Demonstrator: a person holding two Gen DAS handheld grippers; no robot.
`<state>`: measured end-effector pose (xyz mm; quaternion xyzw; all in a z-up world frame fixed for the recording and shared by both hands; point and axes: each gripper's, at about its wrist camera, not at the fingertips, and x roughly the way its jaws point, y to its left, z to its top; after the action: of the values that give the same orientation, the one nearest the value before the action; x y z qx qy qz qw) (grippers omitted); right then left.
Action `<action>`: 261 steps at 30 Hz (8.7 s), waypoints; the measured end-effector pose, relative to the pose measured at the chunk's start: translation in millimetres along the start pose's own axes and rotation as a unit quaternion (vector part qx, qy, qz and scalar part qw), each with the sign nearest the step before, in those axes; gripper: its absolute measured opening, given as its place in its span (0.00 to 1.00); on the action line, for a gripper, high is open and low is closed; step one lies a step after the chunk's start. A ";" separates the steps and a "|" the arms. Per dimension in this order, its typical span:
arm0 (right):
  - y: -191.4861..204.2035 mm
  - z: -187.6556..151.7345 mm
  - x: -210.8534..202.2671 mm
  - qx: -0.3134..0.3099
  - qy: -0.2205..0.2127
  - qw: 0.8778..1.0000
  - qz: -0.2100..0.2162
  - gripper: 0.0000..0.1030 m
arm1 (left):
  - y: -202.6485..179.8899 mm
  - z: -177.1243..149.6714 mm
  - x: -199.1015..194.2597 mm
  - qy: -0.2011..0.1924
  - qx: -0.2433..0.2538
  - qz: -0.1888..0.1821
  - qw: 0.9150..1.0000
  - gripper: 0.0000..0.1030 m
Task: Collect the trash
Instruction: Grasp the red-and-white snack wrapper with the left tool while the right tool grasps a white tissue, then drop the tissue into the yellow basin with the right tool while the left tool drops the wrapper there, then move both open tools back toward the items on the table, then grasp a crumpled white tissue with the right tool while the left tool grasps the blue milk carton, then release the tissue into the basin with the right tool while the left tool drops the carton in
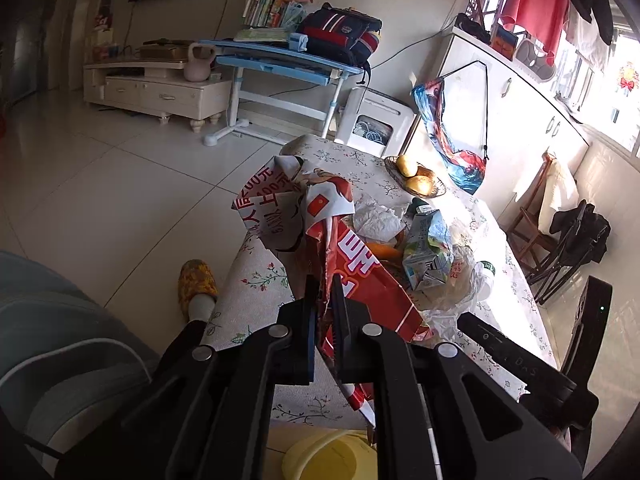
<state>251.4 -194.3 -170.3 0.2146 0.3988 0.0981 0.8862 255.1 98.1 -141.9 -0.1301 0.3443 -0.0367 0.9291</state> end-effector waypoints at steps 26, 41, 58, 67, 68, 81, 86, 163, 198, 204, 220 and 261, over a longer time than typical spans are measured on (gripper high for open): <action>-7.9 16.8 -73.0 0.027 -0.056 0.994 0.087 0.08 | -10.2 -2.5 -20.0 -0.013 0.003 -0.030 0.999 0.07; 16.1 -62.4 -93.7 -0.095 0.013 0.994 0.059 0.08 | -35.7 -17.4 -48.3 -0.016 0.037 -0.054 0.998 0.07; -3.8 -122.0 -48.5 -0.123 0.158 0.979 -0.028 0.47 | -55.1 -57.2 -74.3 0.013 0.076 -0.072 0.994 0.07; -18.5 -111.8 -84.2 -0.085 0.083 0.991 -0.066 0.58 | -71.2 -88.4 -79.3 0.049 0.115 -0.074 0.989 0.07; -22.1 -108.7 -90.2 -0.077 0.068 0.992 -0.073 0.61 | -73.8 -94.0 -79.2 0.055 0.120 -0.075 0.988 0.07; -37.7 -95.8 -131.2 -0.028 -0.031 0.996 -0.075 0.68 | -97.0 -161.8 -52.0 0.170 0.183 -0.064 0.966 0.23; -31.9 -99.1 -135.4 -0.034 -0.041 0.996 -0.071 0.69 | -94.9 -153.9 -71.8 0.124 0.193 -0.032 0.973 0.58; 46.1 -47.5 -30.5 -0.192 -0.023 0.981 -0.034 0.56 | -43.5 -45.6 -89.8 -0.042 0.085 0.098 0.991 0.93; -17.2 -28.1 -15.6 -0.093 0.038 0.995 0.021 0.11 | -156.4 33.7 167.7 0.113 0.207 0.012 0.972 0.80; -19.3 -25.1 -13.8 -0.087 0.041 0.995 0.030 0.11 | -157.8 39.0 192.0 0.149 0.197 -0.007 0.969 0.53; -20.6 -22.7 -16.6 -0.090 0.035 0.995 0.032 0.11 | -144.7 51.9 156.3 0.094 0.144 -0.017 0.985 0.33; 3.0 -102.0 -91.7 -0.129 0.053 0.990 0.017 0.11 | -80.2 -65.6 -60.8 0.039 0.079 -0.073 0.993 0.33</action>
<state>114.2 -192.5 -168.1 0.1002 0.4253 0.1748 0.8824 168.0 16.3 -129.9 -0.0791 0.3658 -0.1364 0.9173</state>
